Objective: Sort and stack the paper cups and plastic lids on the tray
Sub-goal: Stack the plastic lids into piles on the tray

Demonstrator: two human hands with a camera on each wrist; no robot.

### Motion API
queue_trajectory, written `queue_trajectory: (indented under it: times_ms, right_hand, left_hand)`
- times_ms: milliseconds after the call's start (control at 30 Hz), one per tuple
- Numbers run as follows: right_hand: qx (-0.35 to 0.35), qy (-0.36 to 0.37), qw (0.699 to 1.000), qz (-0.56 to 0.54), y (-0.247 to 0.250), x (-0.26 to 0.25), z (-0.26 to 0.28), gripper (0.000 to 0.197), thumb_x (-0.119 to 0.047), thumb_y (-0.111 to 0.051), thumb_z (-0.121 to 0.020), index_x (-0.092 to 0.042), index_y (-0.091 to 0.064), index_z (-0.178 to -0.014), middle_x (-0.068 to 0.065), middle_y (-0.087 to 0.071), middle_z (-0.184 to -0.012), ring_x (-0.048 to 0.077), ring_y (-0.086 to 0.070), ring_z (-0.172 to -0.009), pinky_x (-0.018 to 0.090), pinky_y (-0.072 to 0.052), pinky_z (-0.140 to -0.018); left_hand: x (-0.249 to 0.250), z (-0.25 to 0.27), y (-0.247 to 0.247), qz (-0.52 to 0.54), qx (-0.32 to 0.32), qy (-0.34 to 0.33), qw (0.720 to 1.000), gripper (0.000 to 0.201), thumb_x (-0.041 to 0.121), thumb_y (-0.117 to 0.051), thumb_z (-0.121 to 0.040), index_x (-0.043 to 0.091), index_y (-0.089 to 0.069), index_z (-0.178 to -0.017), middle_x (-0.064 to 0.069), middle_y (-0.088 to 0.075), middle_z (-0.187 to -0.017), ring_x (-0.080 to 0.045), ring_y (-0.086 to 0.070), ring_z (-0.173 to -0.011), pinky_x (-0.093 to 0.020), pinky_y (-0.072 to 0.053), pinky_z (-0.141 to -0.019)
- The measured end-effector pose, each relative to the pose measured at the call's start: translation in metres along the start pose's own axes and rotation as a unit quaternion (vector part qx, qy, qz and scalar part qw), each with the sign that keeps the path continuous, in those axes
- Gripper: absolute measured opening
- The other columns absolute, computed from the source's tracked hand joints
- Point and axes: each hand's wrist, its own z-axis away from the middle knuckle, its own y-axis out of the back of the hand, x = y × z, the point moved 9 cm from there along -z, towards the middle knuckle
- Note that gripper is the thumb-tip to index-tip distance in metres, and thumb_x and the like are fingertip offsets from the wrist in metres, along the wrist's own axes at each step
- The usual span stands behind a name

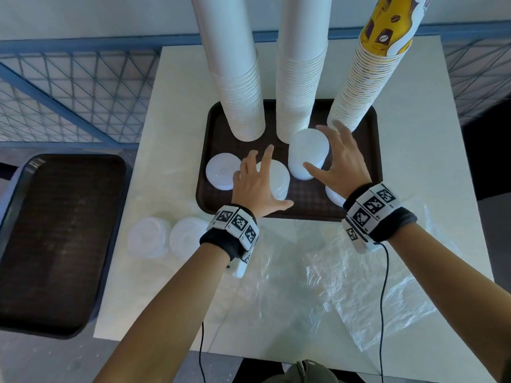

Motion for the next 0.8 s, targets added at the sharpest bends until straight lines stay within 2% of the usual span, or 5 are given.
queue_trajectory:
  times_ms: [200,333,433,567,800]
  right_hand:
    - [0.115,0.094,0.988,-0.050,-0.001,-0.062,0.036,0.041,-0.027,-0.061,-0.077,-0.006,-0.060,-0.113,0.019,-0.057,-0.115,0.033,-0.056,-0.101,0.040,-0.046,-0.085]
    - [-0.001,0.160,0.983,-0.094,-0.058,-0.123,0.067,0.036,-0.030,-0.060,-0.077,-0.010,-0.064,-0.106,0.012,-0.060,-0.102,0.026,-0.061,-0.087,0.026,-0.049,-0.065]
    - [-0.124,0.177,0.974,-0.068,-0.115,-0.152,0.087,0.049,-0.030,-0.072,-0.071,-0.010,-0.060,-0.114,0.011,-0.059,-0.107,0.027,-0.060,-0.093,0.029,-0.048,-0.072]
    - [-0.253,0.169,0.952,-0.015,-0.174,-0.176,0.102,0.073,-0.031,-0.075,-0.069,-0.011,-0.046,-0.132,0.014,-0.048,-0.132,0.032,-0.047,-0.120,0.041,-0.043,-0.097]
    - [-0.313,0.191,0.922,0.123,-0.227,-0.196,0.097,0.101,-0.036,-0.078,-0.065,-0.016,-0.020,-0.146,0.014,-0.026,-0.148,0.032,-0.028,-0.136,0.042,-0.029,-0.109]
  left_hand:
    - [-0.062,0.058,0.050,0.185,0.181,0.029,0.966,0.068,0.052,-0.047,-0.077,0.009,-0.043,-0.130,-0.011,-0.047,-0.128,-0.024,-0.045,-0.119,-0.025,-0.038,-0.091]
    - [-0.123,0.104,0.054,0.145,0.193,0.105,0.965,0.047,0.023,-0.056,-0.079,0.007,-0.050,-0.123,-0.013,-0.050,-0.120,-0.027,-0.048,-0.113,-0.031,-0.045,-0.086]
    - [-0.163,0.131,0.048,0.090,0.161,0.160,0.970,0.057,0.006,-0.063,-0.072,0.009,-0.048,-0.127,-0.014,-0.047,-0.126,-0.032,-0.042,-0.119,-0.042,-0.044,-0.093]
    - [-0.212,0.153,0.038,0.045,0.086,0.226,0.969,0.083,0.015,-0.070,-0.068,0.018,-0.031,-0.141,-0.014,-0.027,-0.144,-0.032,-0.022,-0.136,-0.047,-0.030,-0.106]
    - [-0.256,0.146,0.016,0.023,-0.044,0.232,0.971,0.114,0.032,-0.079,-0.062,0.024,-0.004,-0.148,-0.012,-0.012,-0.153,-0.031,-0.013,-0.141,-0.048,-0.029,-0.109]
